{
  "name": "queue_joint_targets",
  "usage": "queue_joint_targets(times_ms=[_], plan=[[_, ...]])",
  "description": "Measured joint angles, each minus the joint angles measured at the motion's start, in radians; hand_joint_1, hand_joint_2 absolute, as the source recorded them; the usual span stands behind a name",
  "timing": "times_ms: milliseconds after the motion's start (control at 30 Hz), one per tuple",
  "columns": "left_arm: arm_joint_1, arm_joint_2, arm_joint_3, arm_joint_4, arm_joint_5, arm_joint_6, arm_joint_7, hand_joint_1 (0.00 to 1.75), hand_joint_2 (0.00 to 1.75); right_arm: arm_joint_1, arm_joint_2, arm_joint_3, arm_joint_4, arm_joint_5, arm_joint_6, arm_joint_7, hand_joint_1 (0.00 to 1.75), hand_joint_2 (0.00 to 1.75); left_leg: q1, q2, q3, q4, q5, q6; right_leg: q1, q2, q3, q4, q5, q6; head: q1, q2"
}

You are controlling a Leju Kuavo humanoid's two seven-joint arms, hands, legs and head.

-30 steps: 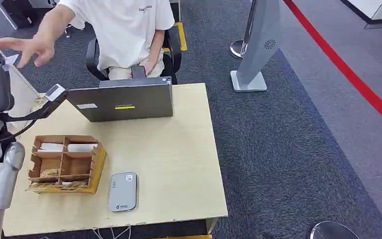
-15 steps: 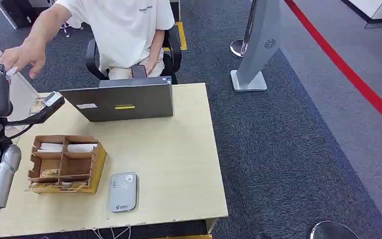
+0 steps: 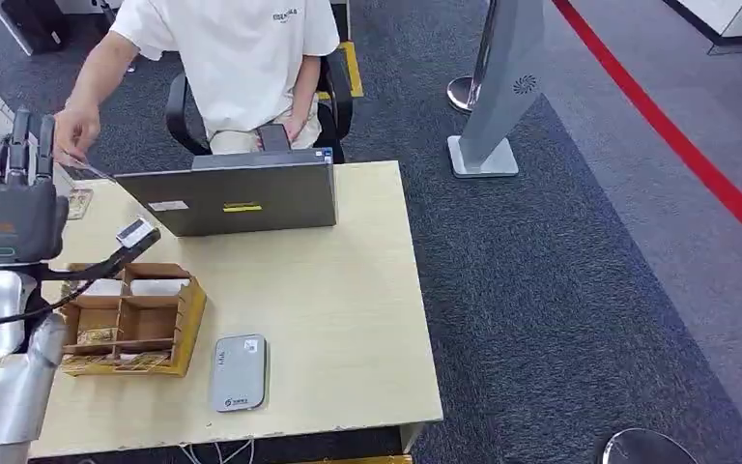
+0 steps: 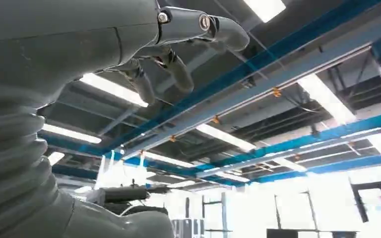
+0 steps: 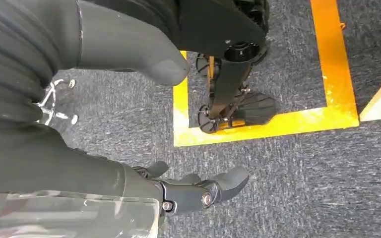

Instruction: Pass the card to the sensor for recognition and then transmit it.

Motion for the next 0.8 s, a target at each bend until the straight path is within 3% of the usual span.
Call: queue_joint_targets(times_ms=[133,300,400,567,800], plan=[[0.164,-0.006,-0.022,-0.191,0.037,-0.021,-0.008,0.00,1.75,0.009,0.002,-0.013,0.000,-0.017,-0.005,-0.011,0.00,1.75,0.000,0.002,-0.001,0.000,-0.001,-0.001,0.000,0.002,-0.001,0.000,0.000,0.000,0.000,0.000],[0.464,0.033,-0.034,-0.434,0.034,0.040,-0.004,0.00,1.75,0.023,0.003,-0.042,0.000,-0.026,-0.022,-0.008,0.00,1.75,0.000,0.005,-0.001,-0.001,-0.004,-0.002,0.000,0.005,-0.003,0.000,-0.003,-0.002,-0.001,0.000],[0.601,0.045,-0.034,-0.526,0.031,0.067,-0.004,0.00,1.75,0.025,0.003,-0.057,0.000,-0.032,-0.023,-0.011,0.00,1.75,0.000,0.004,-0.001,-0.001,-0.004,-0.002,0.000,0.003,-0.003,0.000,-0.004,-0.002,-0.001,0.000],[0.728,0.059,-0.035,-0.586,0.067,-0.002,0.038,0.00,1.75,0.025,0.005,-0.081,0.000,-0.039,-0.026,-0.016,0.00,1.75,0.000,0.003,-0.001,-0.001,-0.004,-0.002,0.000,0.001,-0.002,0.000,-0.004,-0.002,-0.001,0.000],[0.798,0.060,-0.035,-0.583,0.116,-0.064,0.111,0.00,1.75,0.025,0.007,-0.103,0.000,-0.035,-0.039,-0.015,0.00,1.75,0.000,0.002,0.000,-0.001,-0.004,-0.002,0.001,0.000,-0.001,0.000,-0.004,-0.002,-0.001,0.000]])
